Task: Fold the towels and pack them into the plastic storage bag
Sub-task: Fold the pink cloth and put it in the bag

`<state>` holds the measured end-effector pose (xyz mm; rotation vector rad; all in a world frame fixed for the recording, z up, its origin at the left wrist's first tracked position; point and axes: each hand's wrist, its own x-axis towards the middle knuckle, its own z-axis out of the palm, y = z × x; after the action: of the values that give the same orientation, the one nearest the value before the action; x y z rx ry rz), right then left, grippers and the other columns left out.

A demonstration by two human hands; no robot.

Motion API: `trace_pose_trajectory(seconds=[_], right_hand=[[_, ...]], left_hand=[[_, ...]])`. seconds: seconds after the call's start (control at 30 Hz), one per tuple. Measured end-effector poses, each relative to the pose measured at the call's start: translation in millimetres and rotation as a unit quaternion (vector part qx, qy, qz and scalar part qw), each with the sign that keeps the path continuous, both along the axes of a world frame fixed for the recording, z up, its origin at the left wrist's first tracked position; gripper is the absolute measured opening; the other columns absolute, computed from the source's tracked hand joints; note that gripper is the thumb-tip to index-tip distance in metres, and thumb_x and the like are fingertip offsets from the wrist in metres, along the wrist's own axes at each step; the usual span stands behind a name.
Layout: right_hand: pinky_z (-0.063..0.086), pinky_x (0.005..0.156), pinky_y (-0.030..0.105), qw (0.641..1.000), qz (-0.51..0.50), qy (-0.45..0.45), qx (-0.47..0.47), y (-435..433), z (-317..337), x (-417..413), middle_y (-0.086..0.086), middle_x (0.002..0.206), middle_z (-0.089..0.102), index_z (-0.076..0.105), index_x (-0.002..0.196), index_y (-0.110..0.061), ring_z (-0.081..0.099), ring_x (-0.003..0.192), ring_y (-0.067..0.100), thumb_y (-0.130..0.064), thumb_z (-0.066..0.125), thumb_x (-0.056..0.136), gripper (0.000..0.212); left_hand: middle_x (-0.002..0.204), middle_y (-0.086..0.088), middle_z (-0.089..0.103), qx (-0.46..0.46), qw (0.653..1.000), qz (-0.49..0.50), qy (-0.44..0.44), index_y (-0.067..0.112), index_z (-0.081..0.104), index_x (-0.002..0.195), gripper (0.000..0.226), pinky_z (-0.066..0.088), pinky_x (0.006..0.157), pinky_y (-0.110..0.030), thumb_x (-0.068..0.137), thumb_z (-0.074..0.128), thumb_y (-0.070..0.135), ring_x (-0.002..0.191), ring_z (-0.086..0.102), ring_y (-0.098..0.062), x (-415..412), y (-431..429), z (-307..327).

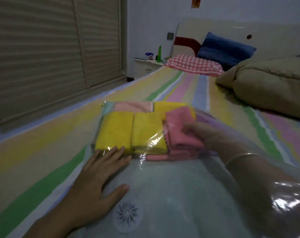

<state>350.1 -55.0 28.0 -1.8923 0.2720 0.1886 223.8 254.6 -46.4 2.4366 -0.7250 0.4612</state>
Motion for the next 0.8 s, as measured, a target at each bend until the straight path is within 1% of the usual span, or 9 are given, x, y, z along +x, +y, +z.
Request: trace_pose_trajectory(seconds=[0.07, 0.17, 0.3, 0.43, 0.53, 0.6, 0.67, 0.73, 0.8], right_hand=[[0.054, 0.077, 0.038, 0.997, 0.029, -0.06, -0.041, 1, 1, 6, 0.005, 0.095, 0.067, 0.062, 0.108, -0.013, 0.065, 0.084, 0.018, -0.026, 0.07, 0.082, 0.03], [0.044, 0.1, 0.043, 0.96, 0.036, -0.172, -0.217, 3, -7, 12, 0.015, 0.126, 0.059, 0.049, 0.134, -0.006, 0.057, 0.115, 0.029, -0.031, 0.074, 0.066, 0.076], [0.034, 0.09, 0.023, 0.87, 0.098, -0.233, -0.423, 12, -5, -5, 0.014, 0.134, 0.052, 0.037, 0.145, -0.013, 0.052, 0.119, 0.028, -0.019, 0.069, 0.078, 0.075], [0.047, 0.083, 0.038, 0.834, 0.191, -0.185, -0.484, 13, -7, -9, 0.017, 0.127, 0.049, 0.028, 0.145, -0.017, 0.053, 0.109, 0.036, -0.025, 0.068, 0.061, 0.093], [0.044, 0.074, 0.04, 0.769, 0.055, -0.279, -0.572, 21, -12, -8, 0.027, 0.125, 0.049, 0.043, 0.135, -0.003, 0.057, 0.103, 0.043, -0.017, 0.048, 0.086, 0.05], [0.044, 0.089, 0.044, 0.731, 0.098, -0.297, -0.607, 32, -19, -5, 0.022, 0.119, 0.053, 0.052, 0.123, -0.008, 0.055, 0.109, 0.042, -0.019, 0.043, 0.091, 0.035], [0.032, 0.106, 0.049, 0.679, 0.179, -0.292, -0.65, 37, -28, -3, 0.017, 0.124, 0.054, 0.055, 0.118, -0.012, 0.048, 0.121, 0.038, -0.04, 0.034, 0.091, 0.043], [0.024, 0.111, 0.053, 0.667, 0.176, -0.278, -0.669, 37, -34, -4, 0.018, 0.138, 0.049, 0.053, 0.13, -0.008, 0.04, 0.131, 0.037, -0.053, 0.02, 0.09, 0.068], [0.027, 0.106, 0.059, 0.675, 0.195, -0.239, -0.67, 40, -37, -14, 0.03, 0.128, 0.054, 0.057, 0.125, 0.001, 0.048, 0.122, 0.047, -0.034, 0.023, 0.098, 0.056]], left_hand=[[0.154, 0.018, 0.028, 0.005, 1.0, 0.003, -0.006, 0.037, 0.043, 0.142, 0.059, 0.015, 0.116, -0.036, 0.088, 0.043, 0.063, 0.144, 0.022, -0.005, 0, -1, -1], [0.154, 0.019, 0.028, -0.002, 1.0, 0.006, -0.008, 0.037, 0.043, 0.141, 0.059, 0.015, 0.116, -0.036, 0.088, 0.042, 0.063, 0.144, 0.022, -0.004, -2, -3, -3], [0.154, 0.019, 0.028, -0.009, 1.0, 0.011, -0.013, 0.037, 0.044, 0.14, 0.059, 0.015, 0.116, -0.036, 0.088, 0.042, 0.064, 0.144, 0.022, -0.003, -2, -2, -5], [0.154, 0.02, 0.028, -0.005, 1.0, 0.012, -0.019, 0.038, 0.044, 0.14, 0.058, 0.016, 0.116, -0.038, 0.088, 0.042, 0.063, 0.144, 0.022, -0.003, -1, -2, -7], [0.154, 0.019, 0.029, -0.006, 1.0, 0.015, -0.024, 0.038, 0.044, 0.14, 0.058, 0.016, 0.116, -0.037, 0.088, 0.043, 0.062, 0.143, 0.024, -0.003, -1, -2, -8], [0.153, 0.02, 0.029, -0.006, 0.999, 0.018, -0.026, 0.038, 0.045, 0.139, 0.057, 0.016, 0.116, -0.036, 0.087, 0.044, 0.062, 0.143, 0.024, -0.003, -1, -2, -9], [0.153, 0.02, 0.029, -0.009, 0.999, 0.017, -0.025, 0.039, 0.045, 0.139, 0.057, 0.015, 0.116, -0.035, 0.087, 0.045, 0.062, 0.143, 0.024, -0.002, -2, -2, -9], [0.153, 0.02, 0.029, -0.007, 0.999, 0.019, -0.026, 0.039, 0.044, 0.14, 0.058, 0.014, 0.117, -0.035, 0.087, 0.044, 0.062, 0.143, 0.023, -0.002, -2, -1, -9], [0.153, 0.02, 0.028, -0.004, 1.0, 0.019, -0.024, 0.039, 0.044, 0.14, 0.058, 0.014, 0.117, -0.036, 0.087, 0.045, 0.062, 0.143, 0.022, -0.002, -2, -2, -9]])
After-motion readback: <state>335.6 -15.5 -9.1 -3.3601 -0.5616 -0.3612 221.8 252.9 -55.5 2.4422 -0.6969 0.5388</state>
